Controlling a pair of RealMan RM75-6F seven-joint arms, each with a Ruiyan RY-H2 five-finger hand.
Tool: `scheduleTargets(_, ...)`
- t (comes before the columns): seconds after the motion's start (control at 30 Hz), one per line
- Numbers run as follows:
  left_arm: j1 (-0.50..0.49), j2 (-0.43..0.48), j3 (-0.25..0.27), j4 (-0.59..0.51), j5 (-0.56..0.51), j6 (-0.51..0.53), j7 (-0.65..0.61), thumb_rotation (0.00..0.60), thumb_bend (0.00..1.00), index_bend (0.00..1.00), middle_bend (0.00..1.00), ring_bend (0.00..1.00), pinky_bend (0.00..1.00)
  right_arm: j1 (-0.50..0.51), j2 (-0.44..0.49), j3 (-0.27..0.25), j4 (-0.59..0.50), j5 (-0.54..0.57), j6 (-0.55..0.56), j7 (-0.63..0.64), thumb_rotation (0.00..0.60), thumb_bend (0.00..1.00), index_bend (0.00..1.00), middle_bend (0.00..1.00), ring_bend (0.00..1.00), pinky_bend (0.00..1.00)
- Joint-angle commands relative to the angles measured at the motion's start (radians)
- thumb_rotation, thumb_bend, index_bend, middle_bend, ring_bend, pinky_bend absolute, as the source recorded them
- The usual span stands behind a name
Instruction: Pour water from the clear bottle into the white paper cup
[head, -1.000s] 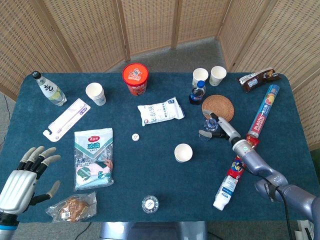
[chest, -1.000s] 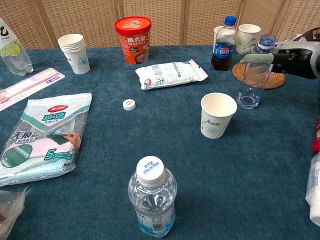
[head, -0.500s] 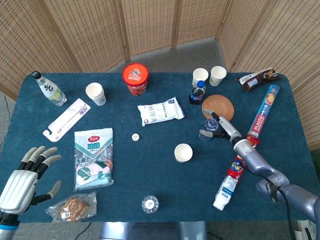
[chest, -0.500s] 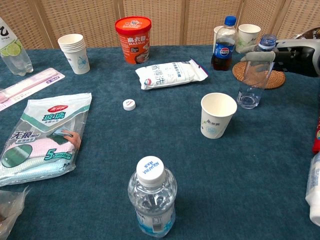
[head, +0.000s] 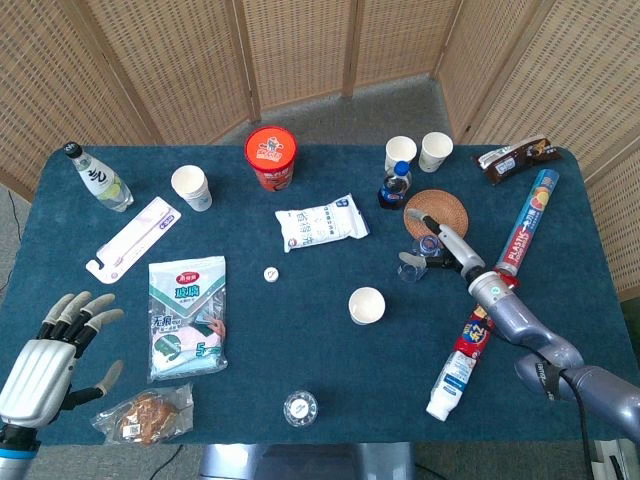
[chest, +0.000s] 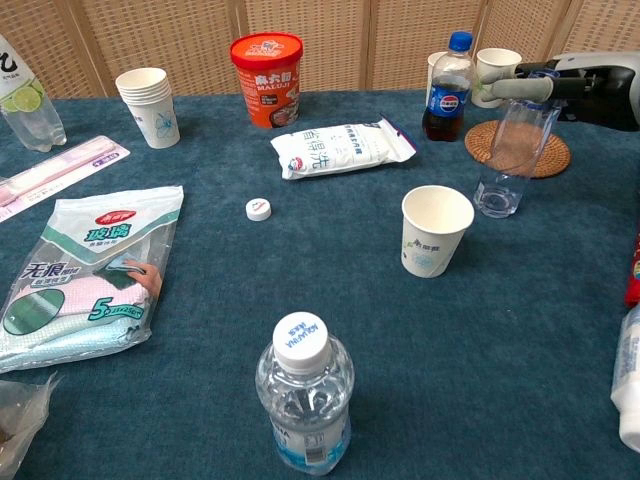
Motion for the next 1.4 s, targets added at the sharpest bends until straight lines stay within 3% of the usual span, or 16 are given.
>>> scheduleTargets(0.03, 0.0, 0.0, 0.0, 0.0, 0.001, 0.0, 0.0, 0.527, 0.42, 0.2, 0.16, 0.07, 0.0, 0.002, 0.011, 0.005, -0.012, 0.001, 0.001, -0.003, 0.344, 0.07, 0.0, 0.0, 0.0, 0.0)
scheduleTargets(0.8, 0.004, -0.008, -0.002, 0.024, 0.01, 0.017, -0.029, 0.529, 0.42, 0.2, 0.16, 0.07, 0.0, 0.012, 0.117, 0.068, -0.126, 0.058, 0.002, -0.093, 0.392, 0.06, 0.0, 0.0, 0.0, 0.0)
scheduleTargets(1.4, 0.009, -0.012, 0.0, 0.038, 0.019, 0.028, -0.042, 0.528, 0.42, 0.2, 0.16, 0.06, 0.0, -0.07, 0.122, 0.106, -0.134, 0.099, 0.145, -0.162, 0.57, 0.1, 0.0, 0.0, 0.0, 0.0)
